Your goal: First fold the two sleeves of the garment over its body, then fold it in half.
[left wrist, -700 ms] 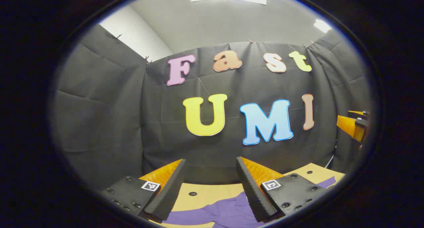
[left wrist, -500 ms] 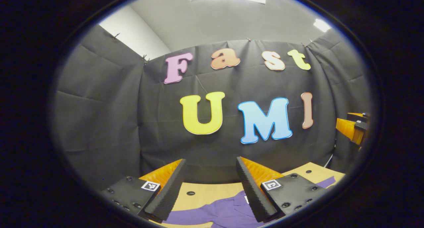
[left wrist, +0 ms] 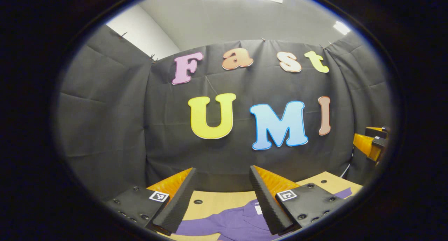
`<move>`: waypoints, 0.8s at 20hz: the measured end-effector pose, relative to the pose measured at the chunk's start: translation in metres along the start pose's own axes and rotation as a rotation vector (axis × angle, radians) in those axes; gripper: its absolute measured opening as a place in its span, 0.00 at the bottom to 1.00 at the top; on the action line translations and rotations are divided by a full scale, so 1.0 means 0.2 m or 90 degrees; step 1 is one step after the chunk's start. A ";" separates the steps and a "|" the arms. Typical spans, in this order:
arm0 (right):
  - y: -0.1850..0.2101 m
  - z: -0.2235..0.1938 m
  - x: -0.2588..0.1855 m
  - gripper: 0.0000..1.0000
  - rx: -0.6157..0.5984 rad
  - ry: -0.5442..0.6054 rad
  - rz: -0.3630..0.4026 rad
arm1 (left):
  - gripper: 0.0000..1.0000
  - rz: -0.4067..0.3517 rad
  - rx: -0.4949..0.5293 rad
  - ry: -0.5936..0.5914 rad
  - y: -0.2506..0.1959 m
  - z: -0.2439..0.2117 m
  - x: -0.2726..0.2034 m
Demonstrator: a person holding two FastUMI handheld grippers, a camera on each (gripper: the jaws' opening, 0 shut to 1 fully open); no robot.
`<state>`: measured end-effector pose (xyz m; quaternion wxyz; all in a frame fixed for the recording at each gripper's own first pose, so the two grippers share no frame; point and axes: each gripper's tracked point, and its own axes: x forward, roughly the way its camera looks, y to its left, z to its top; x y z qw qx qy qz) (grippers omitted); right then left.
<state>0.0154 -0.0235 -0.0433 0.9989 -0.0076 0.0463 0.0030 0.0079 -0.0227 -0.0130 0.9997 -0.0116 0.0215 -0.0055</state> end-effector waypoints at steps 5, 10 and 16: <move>-0.17 -0.22 0.07 0.90 0.003 0.047 -0.037 | 0.94 -0.001 0.002 0.010 -0.03 -0.02 0.01; -0.42 -0.50 0.13 0.92 -0.015 0.109 -0.082 | 0.94 0.005 0.006 0.020 -0.03 -0.03 0.02; -0.67 -0.85 0.21 0.90 -0.029 0.173 -0.123 | 0.95 0.015 0.008 0.033 -0.03 -0.07 0.03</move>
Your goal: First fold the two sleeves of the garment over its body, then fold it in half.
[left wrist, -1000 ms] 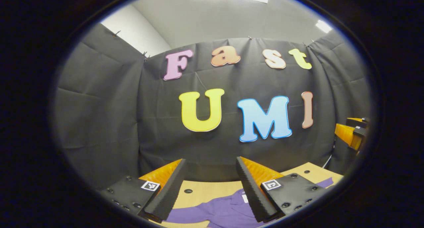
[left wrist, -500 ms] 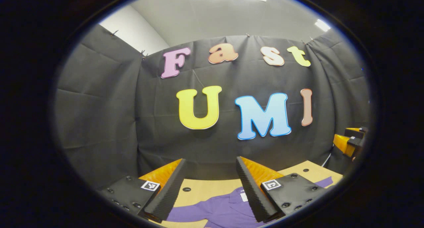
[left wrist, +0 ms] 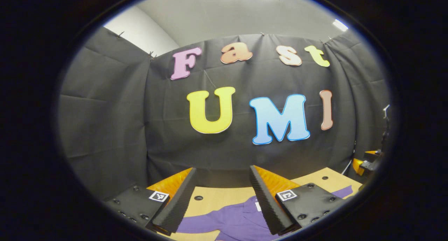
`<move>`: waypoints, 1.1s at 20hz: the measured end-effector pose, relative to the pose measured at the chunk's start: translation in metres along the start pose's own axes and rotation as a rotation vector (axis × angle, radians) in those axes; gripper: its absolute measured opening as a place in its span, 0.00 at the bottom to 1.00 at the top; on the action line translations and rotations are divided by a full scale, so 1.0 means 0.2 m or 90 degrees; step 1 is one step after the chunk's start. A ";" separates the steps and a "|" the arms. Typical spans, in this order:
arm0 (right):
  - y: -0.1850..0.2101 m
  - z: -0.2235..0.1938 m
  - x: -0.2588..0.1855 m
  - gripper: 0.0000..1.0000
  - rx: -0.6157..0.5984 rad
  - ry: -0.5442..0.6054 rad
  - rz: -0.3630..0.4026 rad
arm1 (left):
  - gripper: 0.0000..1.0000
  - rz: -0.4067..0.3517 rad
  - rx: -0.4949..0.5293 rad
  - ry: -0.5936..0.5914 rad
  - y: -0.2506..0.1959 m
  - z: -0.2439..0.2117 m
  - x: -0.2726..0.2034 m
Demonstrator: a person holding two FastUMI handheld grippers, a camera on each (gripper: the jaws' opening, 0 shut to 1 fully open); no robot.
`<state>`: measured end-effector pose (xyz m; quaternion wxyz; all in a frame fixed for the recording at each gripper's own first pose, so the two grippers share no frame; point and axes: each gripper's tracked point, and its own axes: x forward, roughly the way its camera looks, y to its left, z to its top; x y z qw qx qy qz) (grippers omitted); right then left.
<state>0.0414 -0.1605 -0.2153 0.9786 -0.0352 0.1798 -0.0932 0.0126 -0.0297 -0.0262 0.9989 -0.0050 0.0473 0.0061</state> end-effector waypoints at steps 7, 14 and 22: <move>-0.20 -0.49 0.18 0.90 0.031 0.114 -0.043 | 0.93 0.019 0.019 0.017 0.01 -0.03 0.00; -0.42 -0.92 0.29 0.90 0.052 0.239 -0.087 | 0.94 0.016 0.026 0.045 -0.07 -0.09 0.00; -0.61 -1.27 0.37 0.91 0.071 0.355 -0.122 | 0.94 0.020 0.024 0.071 -0.14 -0.18 0.01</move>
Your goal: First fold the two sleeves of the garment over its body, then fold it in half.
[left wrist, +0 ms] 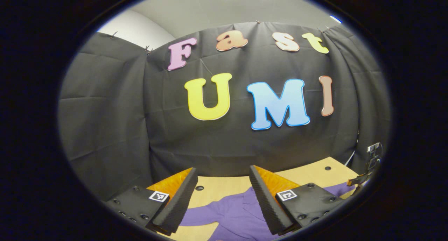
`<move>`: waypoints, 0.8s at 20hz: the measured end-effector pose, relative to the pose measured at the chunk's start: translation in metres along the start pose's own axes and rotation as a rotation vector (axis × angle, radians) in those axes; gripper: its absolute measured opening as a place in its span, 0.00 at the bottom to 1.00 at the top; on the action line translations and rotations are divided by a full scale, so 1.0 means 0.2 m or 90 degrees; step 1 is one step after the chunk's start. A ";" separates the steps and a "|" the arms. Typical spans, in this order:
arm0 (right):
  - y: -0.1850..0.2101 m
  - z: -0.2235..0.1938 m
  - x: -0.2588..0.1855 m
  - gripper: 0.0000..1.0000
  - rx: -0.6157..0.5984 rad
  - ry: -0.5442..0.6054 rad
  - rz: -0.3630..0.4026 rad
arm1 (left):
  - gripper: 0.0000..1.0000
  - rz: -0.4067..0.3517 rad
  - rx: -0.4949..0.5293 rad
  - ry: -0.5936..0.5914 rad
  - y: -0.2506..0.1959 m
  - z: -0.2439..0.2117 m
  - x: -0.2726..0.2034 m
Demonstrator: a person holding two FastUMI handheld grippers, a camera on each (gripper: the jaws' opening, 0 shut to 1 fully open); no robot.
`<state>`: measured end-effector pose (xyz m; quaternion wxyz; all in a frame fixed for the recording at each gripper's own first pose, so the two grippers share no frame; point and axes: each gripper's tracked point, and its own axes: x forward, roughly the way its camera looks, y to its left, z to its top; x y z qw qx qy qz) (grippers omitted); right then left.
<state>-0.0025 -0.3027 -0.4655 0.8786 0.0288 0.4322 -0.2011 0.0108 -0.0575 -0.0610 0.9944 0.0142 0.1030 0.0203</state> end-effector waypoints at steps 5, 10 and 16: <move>-0.04 -0.17 0.10 0.90 0.006 0.083 0.002 | 0.94 0.009 0.000 0.008 0.01 -0.03 0.01; -0.08 -0.30 0.17 0.90 0.002 0.133 -0.007 | 0.94 0.012 0.001 0.013 -0.02 -0.04 0.02; -0.05 -0.35 0.17 0.93 0.050 0.138 0.011 | 0.94 0.008 -0.002 0.019 -0.04 -0.08 0.02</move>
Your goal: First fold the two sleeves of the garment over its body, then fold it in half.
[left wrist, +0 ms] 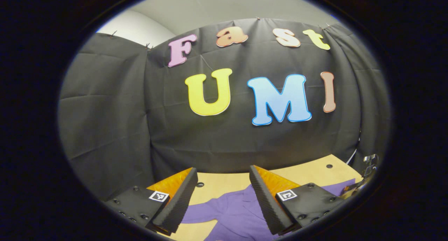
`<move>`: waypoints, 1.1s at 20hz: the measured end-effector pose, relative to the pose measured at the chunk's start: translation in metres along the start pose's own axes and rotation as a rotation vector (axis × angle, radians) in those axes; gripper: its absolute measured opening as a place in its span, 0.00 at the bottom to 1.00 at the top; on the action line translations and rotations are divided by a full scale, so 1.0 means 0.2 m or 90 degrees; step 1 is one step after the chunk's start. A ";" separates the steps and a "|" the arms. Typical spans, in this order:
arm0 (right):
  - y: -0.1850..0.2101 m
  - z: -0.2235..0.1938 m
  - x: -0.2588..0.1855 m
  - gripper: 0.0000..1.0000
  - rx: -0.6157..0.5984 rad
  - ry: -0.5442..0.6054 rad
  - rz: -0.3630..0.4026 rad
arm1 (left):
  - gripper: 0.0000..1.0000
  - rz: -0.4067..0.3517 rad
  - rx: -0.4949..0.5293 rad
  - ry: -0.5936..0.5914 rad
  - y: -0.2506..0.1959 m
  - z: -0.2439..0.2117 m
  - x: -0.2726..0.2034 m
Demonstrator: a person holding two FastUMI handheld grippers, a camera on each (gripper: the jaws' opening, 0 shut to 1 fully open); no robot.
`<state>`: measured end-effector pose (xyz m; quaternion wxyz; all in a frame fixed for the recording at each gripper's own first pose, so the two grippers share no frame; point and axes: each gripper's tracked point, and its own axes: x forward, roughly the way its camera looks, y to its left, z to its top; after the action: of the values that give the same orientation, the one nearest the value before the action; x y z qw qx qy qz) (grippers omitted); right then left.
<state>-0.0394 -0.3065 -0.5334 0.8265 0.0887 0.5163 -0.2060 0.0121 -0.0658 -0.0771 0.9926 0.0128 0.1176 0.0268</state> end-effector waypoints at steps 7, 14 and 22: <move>0.08 0.01 -0.02 0.42 0.012 0.003 0.009 | 0.94 0.005 -0.002 -0.006 0.03 0.01 -0.02; 0.11 0.05 -0.03 0.04 0.023 0.046 0.005 | 0.94 0.010 -0.023 -0.002 0.08 -0.01 -0.02; 0.69 0.24 -0.28 0.04 -0.041 -0.023 0.148 | 0.94 0.018 -0.037 -0.008 0.16 -0.03 -0.05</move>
<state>0.0386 -0.1863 -0.4710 0.8564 0.1176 0.4938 -0.0938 -0.0003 -0.0339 -0.0789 0.9928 -0.0140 0.1103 0.0445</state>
